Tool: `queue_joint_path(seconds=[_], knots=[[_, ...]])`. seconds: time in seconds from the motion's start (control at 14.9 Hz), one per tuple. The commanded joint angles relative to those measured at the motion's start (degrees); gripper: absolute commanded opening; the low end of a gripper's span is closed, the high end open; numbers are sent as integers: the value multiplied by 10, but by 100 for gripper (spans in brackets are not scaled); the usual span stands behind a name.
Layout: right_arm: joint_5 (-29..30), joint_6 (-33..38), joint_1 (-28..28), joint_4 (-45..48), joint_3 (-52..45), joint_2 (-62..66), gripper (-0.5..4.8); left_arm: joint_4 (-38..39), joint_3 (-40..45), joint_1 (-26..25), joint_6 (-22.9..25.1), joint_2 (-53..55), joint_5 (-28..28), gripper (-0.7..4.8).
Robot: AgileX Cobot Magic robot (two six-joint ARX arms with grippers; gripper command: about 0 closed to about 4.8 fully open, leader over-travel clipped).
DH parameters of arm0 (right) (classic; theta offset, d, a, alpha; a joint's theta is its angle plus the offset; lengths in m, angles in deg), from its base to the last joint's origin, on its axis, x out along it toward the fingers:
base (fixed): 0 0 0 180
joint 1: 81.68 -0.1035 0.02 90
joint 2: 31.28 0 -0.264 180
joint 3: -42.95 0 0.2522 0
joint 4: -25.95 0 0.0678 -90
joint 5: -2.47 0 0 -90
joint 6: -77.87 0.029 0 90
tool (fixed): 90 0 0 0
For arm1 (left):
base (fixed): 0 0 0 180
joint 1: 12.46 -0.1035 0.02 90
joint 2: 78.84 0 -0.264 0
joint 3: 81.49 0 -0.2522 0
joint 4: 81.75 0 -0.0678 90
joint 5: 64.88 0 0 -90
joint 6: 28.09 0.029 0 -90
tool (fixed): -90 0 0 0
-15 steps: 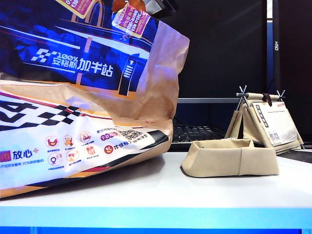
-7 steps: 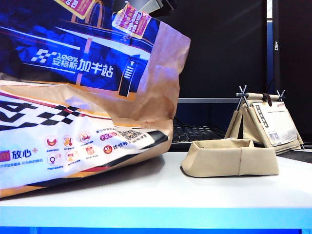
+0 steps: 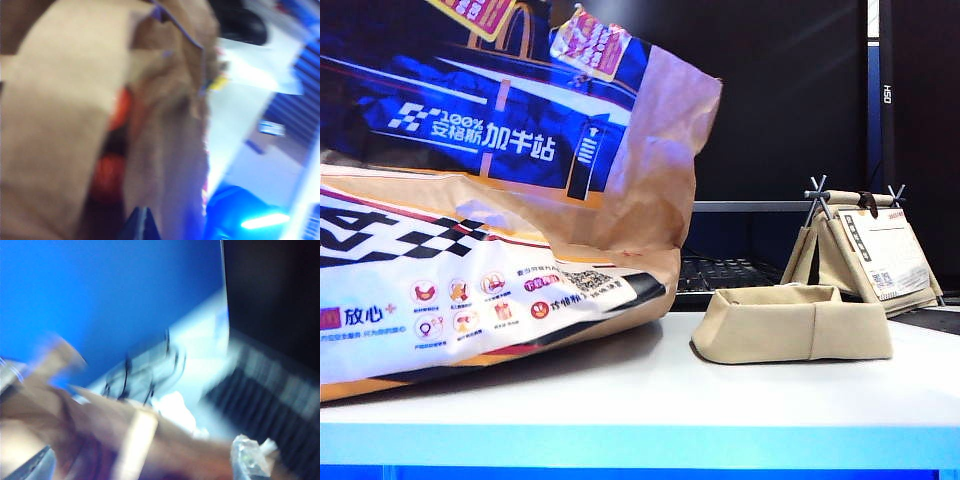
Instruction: Open the paper bag and put two oranges into the paper bag.
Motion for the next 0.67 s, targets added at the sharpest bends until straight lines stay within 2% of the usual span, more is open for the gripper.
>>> queue_joint_path(seconds=[0.07,0.13,0.27,0.4,0.61,0.67], knots=[[-124,-86,-1,34,5,-70,470,-78,-2,-1,-21,-1,-17,134],[-190,-104,-1,33,5,-96,469,-117,-2,-1,-47,-1,-16,269],[-229,-112,4,23,5,-123,469,-152,-2,-1,-65,-1,-16,377],[-239,-112,5,16,5,-151,469,-163,-2,-1,-65,0,-23,479],[-250,-114,5,17,5,-198,457,-175,-9,-1,-70,-5,-35,479],[-280,-118,5,17,5,-225,457,-182,-22,-1,-80,-7,-34,479]])
